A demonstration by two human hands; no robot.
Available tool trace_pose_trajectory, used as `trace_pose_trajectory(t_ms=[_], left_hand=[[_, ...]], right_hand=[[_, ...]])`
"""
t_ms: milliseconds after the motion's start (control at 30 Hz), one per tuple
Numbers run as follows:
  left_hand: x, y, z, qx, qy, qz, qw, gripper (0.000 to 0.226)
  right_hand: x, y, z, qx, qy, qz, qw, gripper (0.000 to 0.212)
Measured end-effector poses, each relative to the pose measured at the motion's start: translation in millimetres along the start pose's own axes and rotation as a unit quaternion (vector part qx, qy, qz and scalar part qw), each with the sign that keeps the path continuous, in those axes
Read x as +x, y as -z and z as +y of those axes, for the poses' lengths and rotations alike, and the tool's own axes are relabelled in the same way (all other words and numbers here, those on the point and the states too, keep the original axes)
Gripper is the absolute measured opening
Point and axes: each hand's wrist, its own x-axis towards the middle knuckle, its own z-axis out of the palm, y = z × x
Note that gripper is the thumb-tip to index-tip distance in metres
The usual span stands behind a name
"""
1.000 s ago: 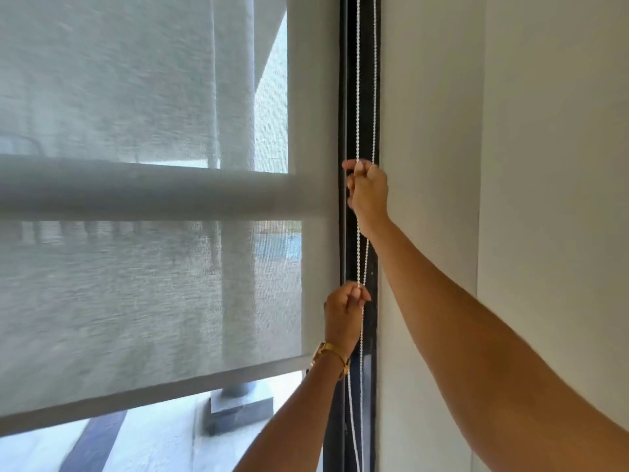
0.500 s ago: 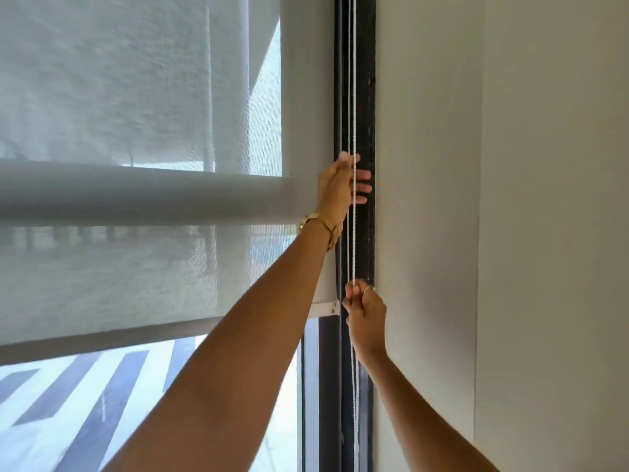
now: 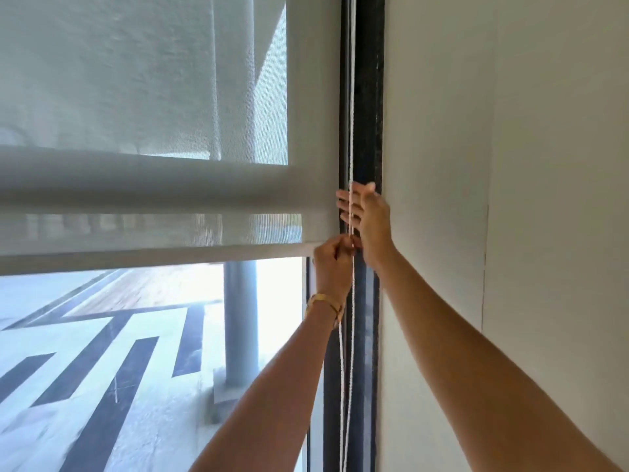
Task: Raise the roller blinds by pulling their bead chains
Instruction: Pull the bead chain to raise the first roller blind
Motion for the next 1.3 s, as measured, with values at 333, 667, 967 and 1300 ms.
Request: trace_pose_trajectory(t_ms=[333, 667, 967, 1300], left_hand=[[-60, 3, -55, 0.005, 0.093, -0.119, 0.989, 0.057], [59, -23, 78, -0.114, 0.018, -0.117, 0.986, 0.042], [65, -29, 78, -0.081, -0.001, -0.07, 0.994, 0.032], [61, -17, 82, -0.041, -0.002, -0.116, 0.992, 0.029]], right_hand=[[1, -5, 3, -0.134, 0.115, 0.078, 0.981, 0.031], [-41, 18, 53, -0.152, 0.106, 0.099, 0.978, 0.028], [-44, 13, 41, -0.122, 0.068, 0.052, 0.989, 0.038], [-70, 18, 43, -0.096, 0.008, 0.001, 0.995, 0.027]])
